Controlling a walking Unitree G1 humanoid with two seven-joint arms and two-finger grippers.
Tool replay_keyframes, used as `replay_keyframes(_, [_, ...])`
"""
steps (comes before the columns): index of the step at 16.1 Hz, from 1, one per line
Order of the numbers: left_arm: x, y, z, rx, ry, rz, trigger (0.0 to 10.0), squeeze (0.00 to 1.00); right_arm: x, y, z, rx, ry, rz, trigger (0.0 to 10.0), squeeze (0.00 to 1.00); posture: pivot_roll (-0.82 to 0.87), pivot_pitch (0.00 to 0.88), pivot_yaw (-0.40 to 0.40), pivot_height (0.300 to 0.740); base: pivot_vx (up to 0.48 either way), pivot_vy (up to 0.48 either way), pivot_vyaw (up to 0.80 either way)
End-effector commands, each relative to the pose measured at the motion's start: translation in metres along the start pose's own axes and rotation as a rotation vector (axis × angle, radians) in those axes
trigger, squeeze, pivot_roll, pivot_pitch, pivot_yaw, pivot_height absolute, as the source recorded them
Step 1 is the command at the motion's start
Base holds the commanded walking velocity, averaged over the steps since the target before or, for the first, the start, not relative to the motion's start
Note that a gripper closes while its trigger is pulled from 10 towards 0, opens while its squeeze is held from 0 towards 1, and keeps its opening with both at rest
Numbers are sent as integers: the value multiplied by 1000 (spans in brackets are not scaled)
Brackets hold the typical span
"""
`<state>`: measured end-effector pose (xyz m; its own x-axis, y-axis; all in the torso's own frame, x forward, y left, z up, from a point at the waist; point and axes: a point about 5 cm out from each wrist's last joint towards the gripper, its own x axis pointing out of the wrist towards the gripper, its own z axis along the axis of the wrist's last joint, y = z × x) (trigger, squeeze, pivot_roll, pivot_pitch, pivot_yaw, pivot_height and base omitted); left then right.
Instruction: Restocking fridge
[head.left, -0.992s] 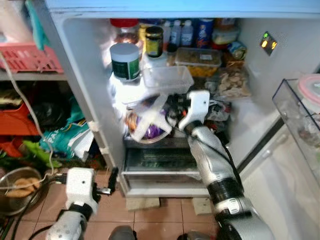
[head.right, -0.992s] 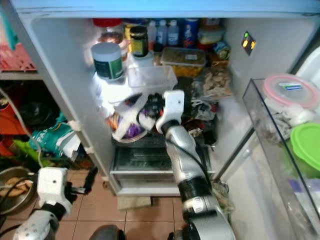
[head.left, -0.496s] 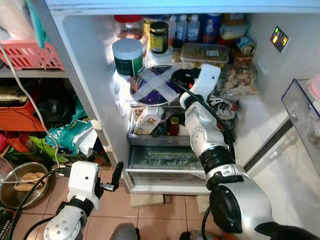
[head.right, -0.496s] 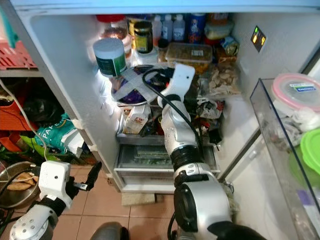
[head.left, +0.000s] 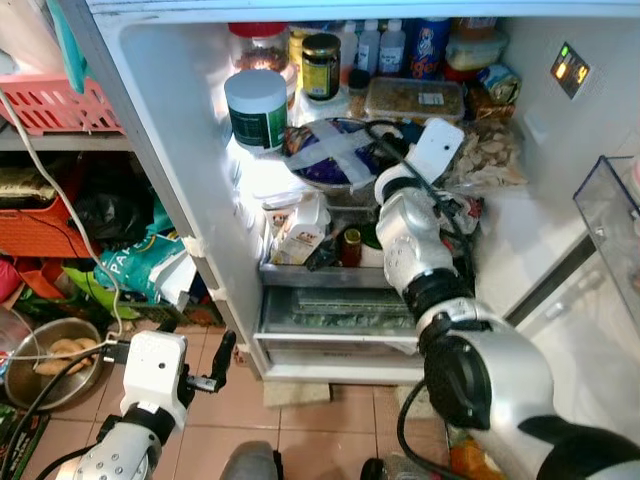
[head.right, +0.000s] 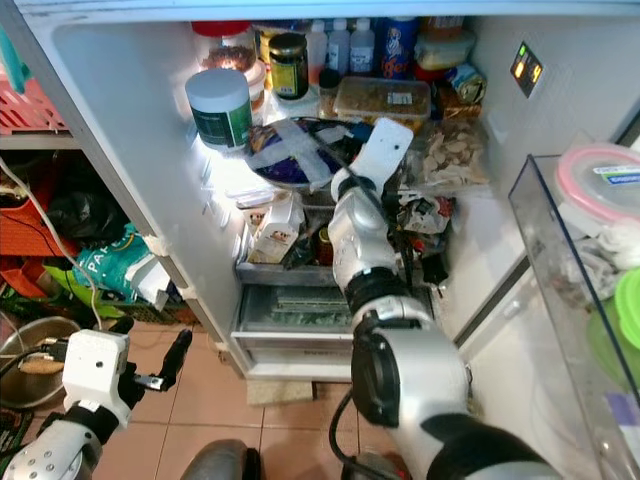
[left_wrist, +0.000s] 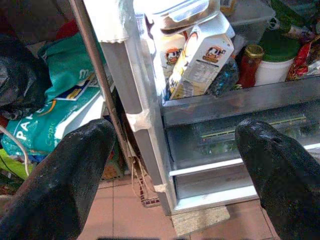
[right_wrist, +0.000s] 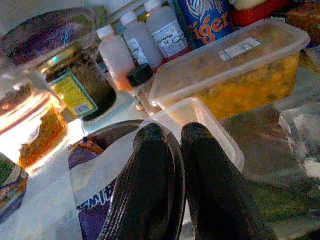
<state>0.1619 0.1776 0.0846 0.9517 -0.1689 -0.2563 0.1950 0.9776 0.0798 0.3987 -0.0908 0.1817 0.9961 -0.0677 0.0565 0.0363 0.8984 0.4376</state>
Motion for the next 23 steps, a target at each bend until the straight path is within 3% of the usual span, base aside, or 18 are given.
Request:
replay_keyframes(1, [-2,3,2,20,3,15,10000,0,4,6,7,31,-15,-8,10000,0,365,104,41,740,0,0,0])
replay_keyframes(6, [-3,3,2,27,10,25,10000,0,9,0,21,15,-57,-163,10000,0,372,104,41,740,0,0,0])
replay_keyframes(11, [-8,0,2,25,12,40,10000,0,13,-1,33,-51,-119,-205,10000,0,383,120,36,740,0,0,0])
replay_keyframes(15, [-14,-2,2,27,22,49,10000,0,17,-16,47,0,-124,-344,10000,0,405,142,36,740,0,0,0])
replay_keyframes(18, [-24,-1,6,22,24,91,10000,0,18,-8,50,76,-127,-372,10000,0,434,175,31,740,0,0,0])
replay_keyframes(23, [-47,-11,8,-3,58,118,10000,0,16,7,44,116,-98,-344,10000,0,453,252,25,740,0,0,0])
